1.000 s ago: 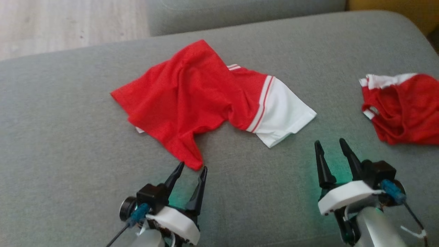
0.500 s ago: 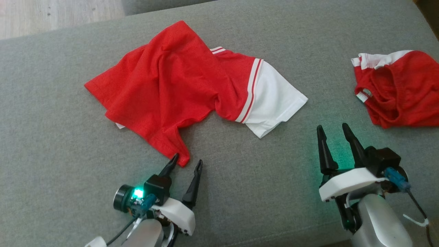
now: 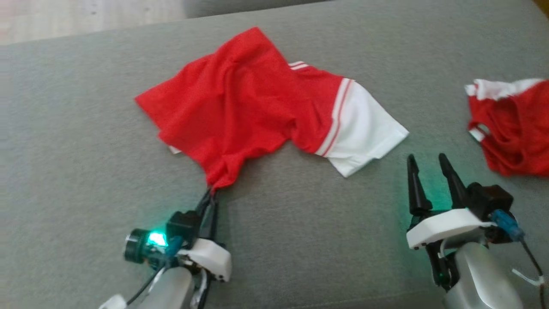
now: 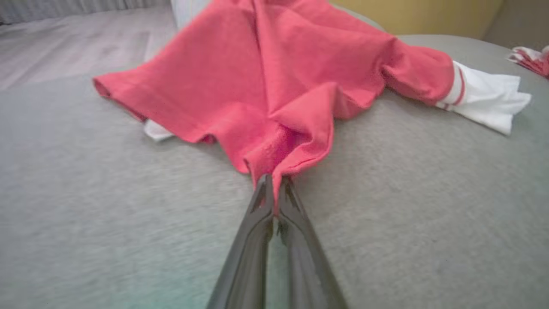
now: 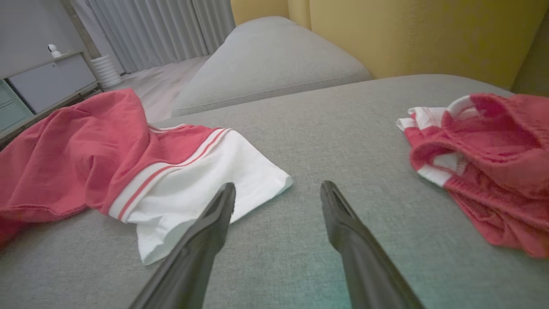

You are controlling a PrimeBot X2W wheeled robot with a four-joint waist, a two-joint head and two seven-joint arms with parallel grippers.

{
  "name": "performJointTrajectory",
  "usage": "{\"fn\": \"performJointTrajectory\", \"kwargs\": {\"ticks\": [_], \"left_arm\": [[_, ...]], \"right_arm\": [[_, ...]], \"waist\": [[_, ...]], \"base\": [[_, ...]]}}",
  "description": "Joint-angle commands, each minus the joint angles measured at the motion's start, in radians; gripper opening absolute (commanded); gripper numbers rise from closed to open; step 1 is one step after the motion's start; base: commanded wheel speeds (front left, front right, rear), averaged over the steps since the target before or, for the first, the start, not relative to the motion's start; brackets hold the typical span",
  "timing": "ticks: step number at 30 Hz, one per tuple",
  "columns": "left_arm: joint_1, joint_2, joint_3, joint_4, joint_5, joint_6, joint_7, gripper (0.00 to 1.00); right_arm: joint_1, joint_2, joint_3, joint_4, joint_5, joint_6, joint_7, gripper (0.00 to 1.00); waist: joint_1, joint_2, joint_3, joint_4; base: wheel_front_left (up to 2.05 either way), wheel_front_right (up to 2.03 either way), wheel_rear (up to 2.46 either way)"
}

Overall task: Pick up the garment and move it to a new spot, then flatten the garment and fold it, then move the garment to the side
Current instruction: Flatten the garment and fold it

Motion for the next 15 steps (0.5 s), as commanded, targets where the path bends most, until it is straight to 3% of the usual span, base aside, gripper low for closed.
{"fn": "performJointTrajectory", "kwargs": {"ticks": [1, 9, 15], "left_arm": [[0.012, 0.018, 0.045, -0.043, 0.014, 0.010, -0.005, 0.00], [0.107, 0.043, 0.150, -0.175, 0.055, 0.001, -0.005, 0.00], [0.109, 0.028, 0.176, -0.182, 0.079, -0.021, -0.005, 0.00]], "right_arm": [[-0.026, -0.004, 0.017, -0.025, 0.007, -0.001, -0.006, 1.00], [-0.054, -0.004, -0.012, 0.035, 0.020, -0.001, -0.006, 1.00], [-0.110, -0.004, -0.138, 0.094, -0.073, -0.001, -0.006, 1.00]], "waist": [[0.0000, 0.0000, -0.014, 0.039], [0.0000, 0.0000, -0.023, 0.144], [0.0000, 0.0000, -0.005, 0.180]], "base": [[0.00, 0.00, 0.00], [0.00, 0.00, 0.00], [0.00, 0.00, 0.00]]}}
